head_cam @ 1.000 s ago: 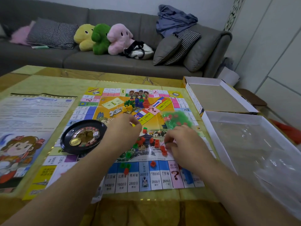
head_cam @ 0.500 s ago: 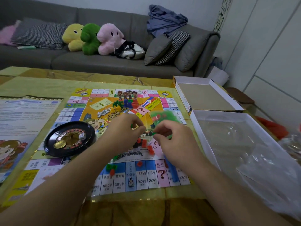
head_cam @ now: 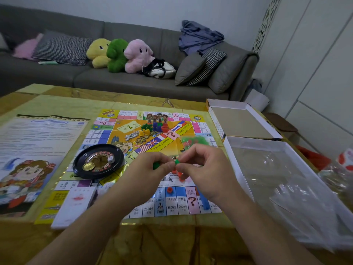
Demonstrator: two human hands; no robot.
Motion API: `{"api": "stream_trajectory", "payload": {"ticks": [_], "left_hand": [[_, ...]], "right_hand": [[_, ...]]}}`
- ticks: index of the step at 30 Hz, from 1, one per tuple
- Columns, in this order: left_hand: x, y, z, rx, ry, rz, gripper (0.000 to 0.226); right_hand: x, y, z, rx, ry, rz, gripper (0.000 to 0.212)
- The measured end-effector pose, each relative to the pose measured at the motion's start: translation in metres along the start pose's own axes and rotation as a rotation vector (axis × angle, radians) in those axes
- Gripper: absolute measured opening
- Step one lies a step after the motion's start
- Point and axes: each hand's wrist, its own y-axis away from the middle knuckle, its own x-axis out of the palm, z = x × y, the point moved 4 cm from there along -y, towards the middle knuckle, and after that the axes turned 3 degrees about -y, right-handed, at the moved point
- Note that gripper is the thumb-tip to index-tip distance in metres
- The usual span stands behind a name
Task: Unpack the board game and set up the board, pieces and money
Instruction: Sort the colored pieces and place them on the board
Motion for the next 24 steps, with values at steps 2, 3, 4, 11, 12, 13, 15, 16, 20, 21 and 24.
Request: {"api": "stream_trajectory", "payload": {"ticks": [2,3,4,11,12,13,15,16,20,21,24], "left_hand": [[-0.002,0.002,0.000,-0.010,-0.007,0.018,0.015],[-0.003,0.002,0.000,-0.011,-0.013,0.048,0.016],[-0.003,0.003,0.000,-0.017,-0.018,0.088,0.018],[-0.006,-0.002,0.012,-0.089,-0.036,0.289,0.022],[-0.006,-0.003,0.013,-0.093,-0.038,0.302,0.022],[-0.006,-0.004,0.015,-0.101,-0.035,0.306,0.022],[-0.006,-0.006,0.018,-0.119,-0.024,0.305,0.021],[-0.006,-0.007,0.018,-0.122,-0.023,0.306,0.021],[-0.007,-0.009,0.020,-0.129,-0.005,0.325,0.021],[-0.007,-0.009,0.020,-0.125,-0.017,0.334,0.021],[-0.003,-0.009,0.022,-0.128,-0.007,0.345,0.022]], "right_hand": [[0.001,0.001,0.001,-0.023,0.051,0.015,0.016],[0.001,0.002,0.000,-0.034,0.087,0.025,0.019],[0.000,0.002,0.000,-0.046,0.127,0.035,0.023],[0.006,0.000,0.003,-0.312,0.422,0.154,0.023],[0.009,-0.001,0.004,-0.351,0.458,0.169,0.022],[0.011,-0.001,0.003,-0.374,0.479,0.177,0.022],[0.013,-0.002,0.002,-0.389,0.485,0.184,0.023],[0.014,-0.002,0.002,-0.386,0.486,0.191,0.024],[0.012,-0.005,0.000,-0.363,0.486,0.237,0.025],[0.012,-0.005,0.000,-0.358,0.478,0.252,0.025],[0.013,-0.004,-0.004,-0.343,0.474,0.281,0.023]]}}
